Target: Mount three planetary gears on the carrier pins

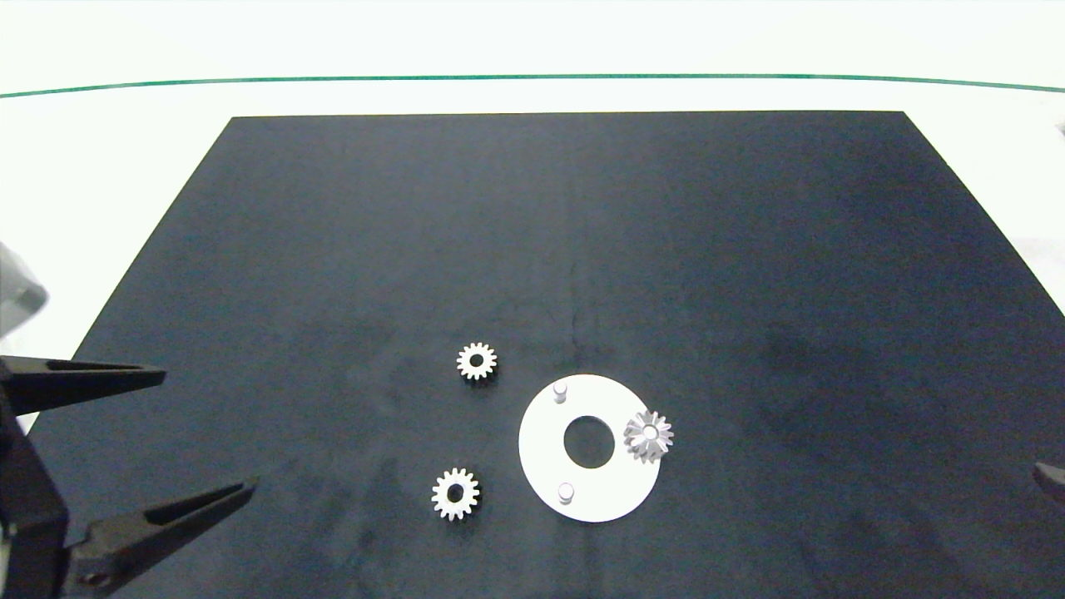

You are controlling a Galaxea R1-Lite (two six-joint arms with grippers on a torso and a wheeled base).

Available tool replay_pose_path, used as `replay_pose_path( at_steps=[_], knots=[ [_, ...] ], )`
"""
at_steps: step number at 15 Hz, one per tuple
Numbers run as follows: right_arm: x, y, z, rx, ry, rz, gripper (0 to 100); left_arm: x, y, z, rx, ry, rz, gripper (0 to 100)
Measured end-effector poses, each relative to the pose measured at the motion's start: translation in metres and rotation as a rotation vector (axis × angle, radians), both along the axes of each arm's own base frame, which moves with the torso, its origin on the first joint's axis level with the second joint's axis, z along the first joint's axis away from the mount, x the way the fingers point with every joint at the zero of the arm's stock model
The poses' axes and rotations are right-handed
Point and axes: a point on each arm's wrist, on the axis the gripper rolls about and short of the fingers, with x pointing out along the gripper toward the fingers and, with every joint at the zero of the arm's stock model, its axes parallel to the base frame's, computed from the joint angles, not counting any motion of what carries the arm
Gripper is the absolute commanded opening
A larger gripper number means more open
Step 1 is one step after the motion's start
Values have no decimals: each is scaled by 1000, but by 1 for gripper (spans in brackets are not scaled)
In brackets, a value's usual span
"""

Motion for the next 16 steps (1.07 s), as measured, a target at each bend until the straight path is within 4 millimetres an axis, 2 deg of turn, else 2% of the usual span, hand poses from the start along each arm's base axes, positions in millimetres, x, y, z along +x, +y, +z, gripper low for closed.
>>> replay_pose_path(
  at_steps=[3, 6, 11, 16],
  knots=[
    [-7, -6, 3, 21, -27, 1, 100, 26, -22, -25, 91, 26, -38, 100],
    [-13, -10, 7, 40, -54, 2, 100, 37, -38, -45, 151, 93, -73, 100],
    [-13, -10, 6, 17, -62, 10, 100, 40, -67, -59, 210, 147, -186, 100],
    [-12, -9, 4, -5, -61, 15, 100, 60, -101, -68, 249, 136, -206, 100]
  ],
)
